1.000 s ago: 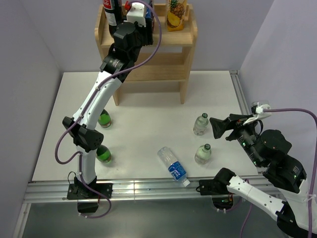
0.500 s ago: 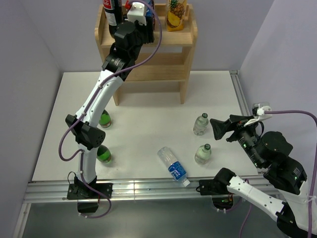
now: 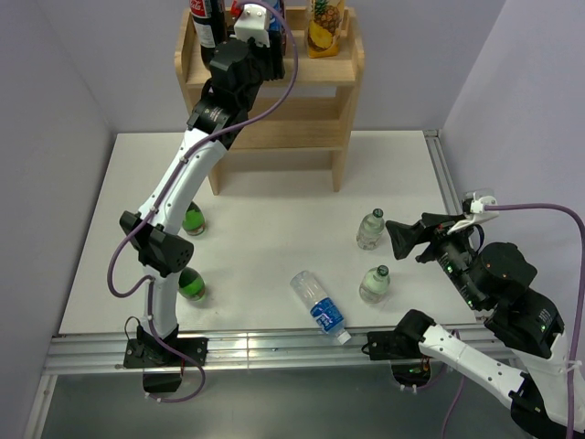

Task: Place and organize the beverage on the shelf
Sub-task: Place the drink on the shelf.

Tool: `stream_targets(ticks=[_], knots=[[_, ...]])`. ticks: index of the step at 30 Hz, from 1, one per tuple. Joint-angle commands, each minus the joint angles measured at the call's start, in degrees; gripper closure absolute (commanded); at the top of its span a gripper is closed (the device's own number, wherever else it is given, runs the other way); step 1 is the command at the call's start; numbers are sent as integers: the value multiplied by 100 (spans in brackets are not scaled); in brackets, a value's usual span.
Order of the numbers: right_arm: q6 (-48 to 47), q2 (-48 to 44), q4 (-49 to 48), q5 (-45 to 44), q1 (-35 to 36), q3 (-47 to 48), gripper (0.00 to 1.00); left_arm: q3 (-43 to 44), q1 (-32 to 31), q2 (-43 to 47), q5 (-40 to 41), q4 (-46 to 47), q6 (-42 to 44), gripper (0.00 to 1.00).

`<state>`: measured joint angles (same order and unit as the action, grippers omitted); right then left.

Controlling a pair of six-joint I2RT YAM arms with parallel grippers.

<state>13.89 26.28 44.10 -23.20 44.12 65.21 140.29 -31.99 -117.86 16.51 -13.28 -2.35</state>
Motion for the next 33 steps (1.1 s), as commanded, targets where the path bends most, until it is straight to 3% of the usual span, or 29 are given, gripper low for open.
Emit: stream_targets(ticks=[1,8,16,23,33], knots=[[8,-71,-244,9,35,-43,5,104,88,-79,71,-448,138,39],[-62,-70,-191,-27,35,35,6,104,88,-149,142,-342,164,19],[-88,-44,-200,-62,35,0,6,-317,96,79,212,-184,86,22],[-106,96,-191,-18,35,-26,6,-1039,88,650,116,89,-64,8],[-150,210,-173,44,35,62,6,-1329,52,932,-113,89,-222,3]])
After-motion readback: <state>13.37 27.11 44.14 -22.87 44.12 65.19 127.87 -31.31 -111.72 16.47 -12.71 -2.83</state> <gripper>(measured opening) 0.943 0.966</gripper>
